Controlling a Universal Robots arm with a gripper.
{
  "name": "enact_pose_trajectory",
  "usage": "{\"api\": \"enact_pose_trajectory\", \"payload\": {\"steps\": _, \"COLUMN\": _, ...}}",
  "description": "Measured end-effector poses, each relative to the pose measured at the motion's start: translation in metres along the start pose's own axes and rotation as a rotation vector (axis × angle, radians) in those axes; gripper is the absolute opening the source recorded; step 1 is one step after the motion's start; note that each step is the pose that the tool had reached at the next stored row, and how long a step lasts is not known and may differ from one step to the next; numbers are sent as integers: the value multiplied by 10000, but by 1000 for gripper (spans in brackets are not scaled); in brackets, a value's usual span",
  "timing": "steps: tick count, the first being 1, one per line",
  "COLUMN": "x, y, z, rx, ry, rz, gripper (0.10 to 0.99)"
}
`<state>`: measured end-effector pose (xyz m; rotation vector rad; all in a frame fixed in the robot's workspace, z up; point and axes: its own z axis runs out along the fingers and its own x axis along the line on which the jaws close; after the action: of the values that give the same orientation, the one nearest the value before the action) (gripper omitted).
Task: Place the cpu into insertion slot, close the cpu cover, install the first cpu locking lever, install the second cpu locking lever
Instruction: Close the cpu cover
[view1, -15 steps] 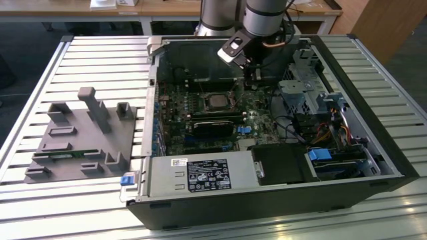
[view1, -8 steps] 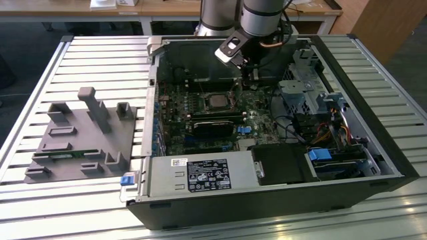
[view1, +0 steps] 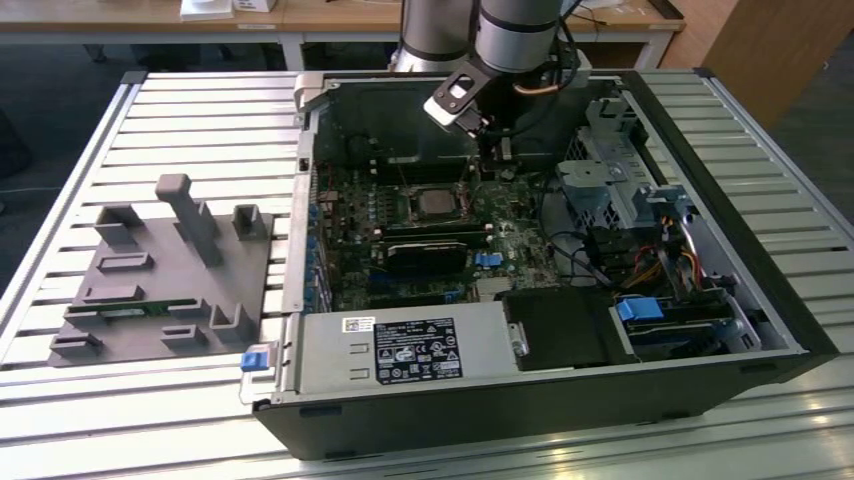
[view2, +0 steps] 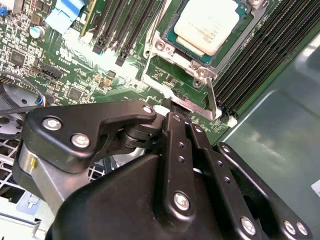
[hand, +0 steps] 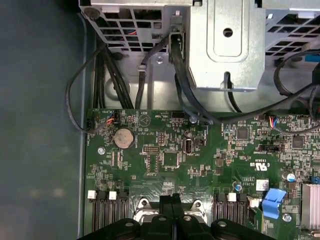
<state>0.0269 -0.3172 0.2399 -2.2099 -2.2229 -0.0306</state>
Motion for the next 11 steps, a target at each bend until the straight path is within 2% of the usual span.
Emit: {"api": "enact_pose_trajectory", "payload": {"steps": 11, "x": 1, "y": -81, "z": 0, "rx": 0, "ry": 0, "rz": 0, "gripper": 106}}
